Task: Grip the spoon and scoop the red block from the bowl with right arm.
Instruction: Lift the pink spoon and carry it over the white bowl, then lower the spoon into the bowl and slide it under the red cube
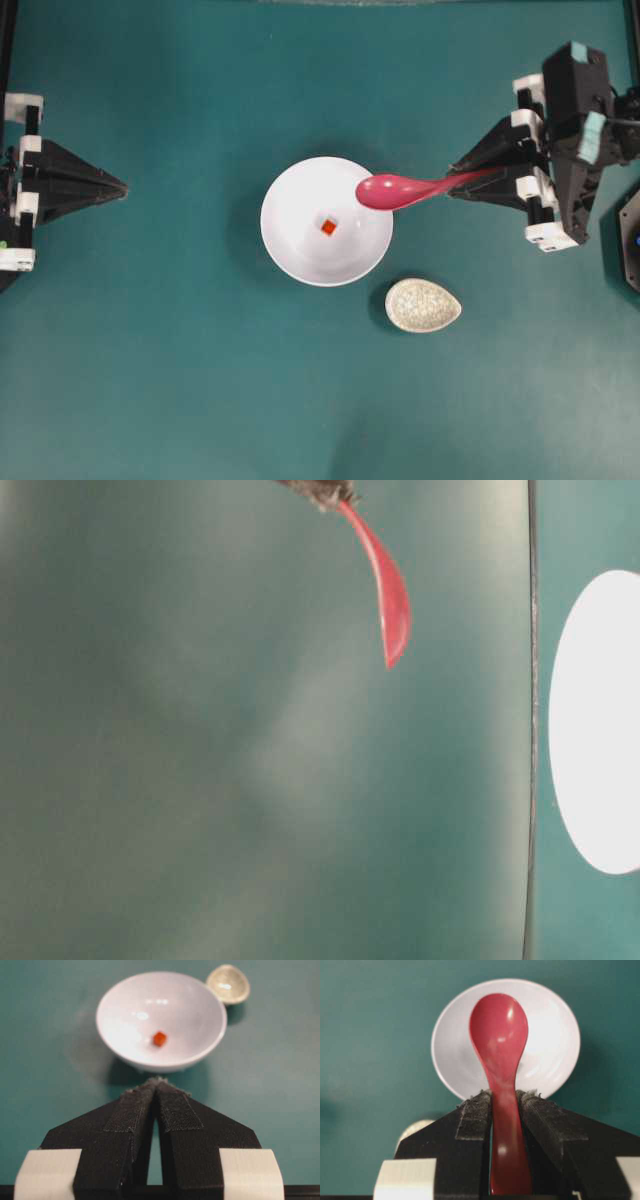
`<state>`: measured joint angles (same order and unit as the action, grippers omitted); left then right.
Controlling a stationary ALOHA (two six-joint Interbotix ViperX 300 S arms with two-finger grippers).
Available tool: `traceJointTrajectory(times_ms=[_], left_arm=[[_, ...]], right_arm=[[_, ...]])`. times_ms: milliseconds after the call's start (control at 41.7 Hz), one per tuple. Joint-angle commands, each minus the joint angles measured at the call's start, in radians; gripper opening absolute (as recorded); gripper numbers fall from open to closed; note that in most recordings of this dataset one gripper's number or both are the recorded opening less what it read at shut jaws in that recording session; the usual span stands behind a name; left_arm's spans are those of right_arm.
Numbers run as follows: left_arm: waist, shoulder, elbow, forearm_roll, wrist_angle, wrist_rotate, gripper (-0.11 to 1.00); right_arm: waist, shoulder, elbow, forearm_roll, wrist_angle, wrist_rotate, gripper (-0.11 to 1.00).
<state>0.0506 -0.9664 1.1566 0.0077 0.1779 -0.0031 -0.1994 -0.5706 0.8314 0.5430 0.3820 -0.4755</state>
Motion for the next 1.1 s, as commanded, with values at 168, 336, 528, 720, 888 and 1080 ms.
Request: traceJointTrajectory(times_ms=[168, 336, 528, 720, 888, 1080], left_arm=[[0.003, 0.003, -0.011, 0.002, 0.003, 0.006, 0.0], [0.003, 0.003, -0.011, 0.003, 0.002, 0.008, 0.0], [0.003, 0.002, -0.011, 0.002, 0.002, 0.008, 0.0], [0.003, 0.002, -0.011, 0.003, 0.002, 0.008, 0.0], [0.003, 0.003, -0.011, 0.002, 0.002, 0.006, 0.0], [0.003, 0.003, -0.011, 0.002, 0.002, 0.008, 0.0]], right_arm=[[-0.003, 0.118, -0.149, -0.002, 0.144, 0.021, 0.25], [-0.006, 0.213, -0.219, -0.014, 0.207, 0.114, 0.25], [-0.006, 0.311, -0.31, -0.064, 0.301, 0.236, 0.25], [-0.006, 0.376, -0.376, -0.149, 0.379, 0.299, 0.25], [-0.006, 0.413, -0.408, -0.209, 0.43, 0.316, 0.25], [0.005, 0.469, -0.42, -0.256, 0.463, 0.316, 0.25]])
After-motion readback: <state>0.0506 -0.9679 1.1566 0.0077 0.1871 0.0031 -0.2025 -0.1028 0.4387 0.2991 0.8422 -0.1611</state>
